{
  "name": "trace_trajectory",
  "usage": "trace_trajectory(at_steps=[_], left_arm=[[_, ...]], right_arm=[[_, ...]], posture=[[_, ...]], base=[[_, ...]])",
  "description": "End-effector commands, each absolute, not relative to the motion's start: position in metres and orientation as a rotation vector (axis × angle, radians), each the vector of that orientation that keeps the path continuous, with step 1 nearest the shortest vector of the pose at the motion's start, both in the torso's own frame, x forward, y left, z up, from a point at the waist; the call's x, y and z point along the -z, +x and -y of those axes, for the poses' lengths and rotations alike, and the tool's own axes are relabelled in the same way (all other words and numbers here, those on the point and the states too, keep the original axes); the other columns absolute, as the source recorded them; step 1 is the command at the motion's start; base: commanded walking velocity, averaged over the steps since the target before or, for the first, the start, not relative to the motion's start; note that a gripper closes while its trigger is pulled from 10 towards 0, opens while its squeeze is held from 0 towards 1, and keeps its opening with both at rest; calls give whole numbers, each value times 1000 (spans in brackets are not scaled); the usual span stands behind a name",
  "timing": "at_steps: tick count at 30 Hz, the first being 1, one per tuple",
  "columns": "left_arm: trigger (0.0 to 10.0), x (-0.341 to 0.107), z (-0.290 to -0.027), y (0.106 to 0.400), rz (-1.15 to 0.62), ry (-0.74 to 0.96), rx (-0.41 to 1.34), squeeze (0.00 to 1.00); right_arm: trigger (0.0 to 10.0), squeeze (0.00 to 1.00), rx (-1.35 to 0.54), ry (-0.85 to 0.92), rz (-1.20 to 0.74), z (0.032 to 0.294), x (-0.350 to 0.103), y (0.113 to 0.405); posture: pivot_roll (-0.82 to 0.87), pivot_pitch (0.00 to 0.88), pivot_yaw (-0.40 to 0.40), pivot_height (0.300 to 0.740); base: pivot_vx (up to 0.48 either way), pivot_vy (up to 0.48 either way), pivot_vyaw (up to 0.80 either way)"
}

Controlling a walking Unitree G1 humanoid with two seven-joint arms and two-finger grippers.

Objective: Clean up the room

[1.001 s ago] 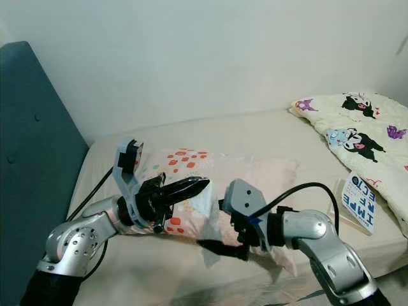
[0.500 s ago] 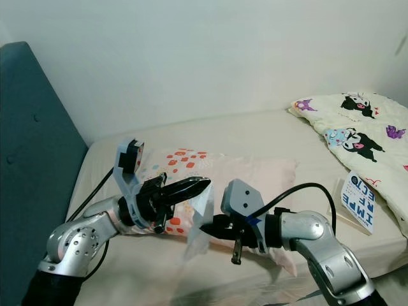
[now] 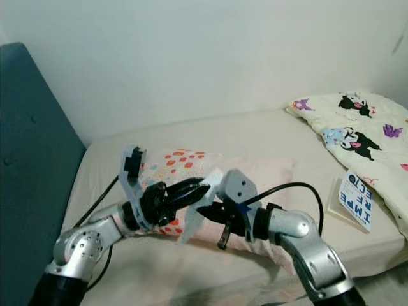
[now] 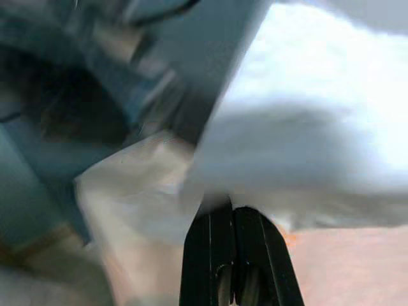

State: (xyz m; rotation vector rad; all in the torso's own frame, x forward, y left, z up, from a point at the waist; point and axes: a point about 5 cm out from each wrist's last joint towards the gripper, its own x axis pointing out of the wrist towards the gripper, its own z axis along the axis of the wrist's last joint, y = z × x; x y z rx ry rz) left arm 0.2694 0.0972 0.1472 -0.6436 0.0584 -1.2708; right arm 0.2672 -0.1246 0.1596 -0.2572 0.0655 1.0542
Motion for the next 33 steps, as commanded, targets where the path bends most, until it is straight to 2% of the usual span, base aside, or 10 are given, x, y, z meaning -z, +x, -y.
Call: trace_trajectory(at_steps=[1,10,12,17,19,20,21,22,23,33], left_arm=[[10000,-126,-104,267,-151,-601,1237,1000],[10000,-88,-122,271,-291,-545,1087,1000],[10000,-47,-141,277,-422,-494,814,1000],[10000,-6,-163,274,-537,-492,453,1000],[10000,-6,-163,274,-537,-492,453,1000],[10000,5,-171,271,-556,-483,326,1000],[10000,15,-179,265,-582,-459,207,882],[10000,15,-179,265,-582,-459,207,882],[10000,23,-185,260,-602,-437,119,0],[10000,54,-205,227,-747,-353,-135,0]], right_arm=[[0,0,-989,-253,-39,128,-161,274],[0,0,-823,-227,-50,136,-153,289],[0,0,-535,-188,-172,160,-120,308],[0,0,-297,-180,-357,187,-68,306],[0,0,-297,-180,-357,187,-68,306],[980,0,-236,-160,-412,196,-54,302],[10000,0,-175,-146,-471,205,-39,297],[10000,0,-175,-146,-471,205,-39,297],[10000,0,-125,-135,-517,213,-28,292],[10000,0,-22,-86,-621,230,-1,277]], posture=[[-119,41,4,731],[-119,38,6,731],[-114,37,6,731],[-110,38,6,731],[-110,38,6,731],[-114,36,6,731],[-116,35,5,731],[-116,35,5,731],[-117,33,4,731],[-106,17,3,731]], base=[[0,0,0],[0,0,0],[0,0,0],[0,0,0],[0,0,0],[0,0,0],[0,0,0],[0,0,0],[0,0,0],[0,0,329]])
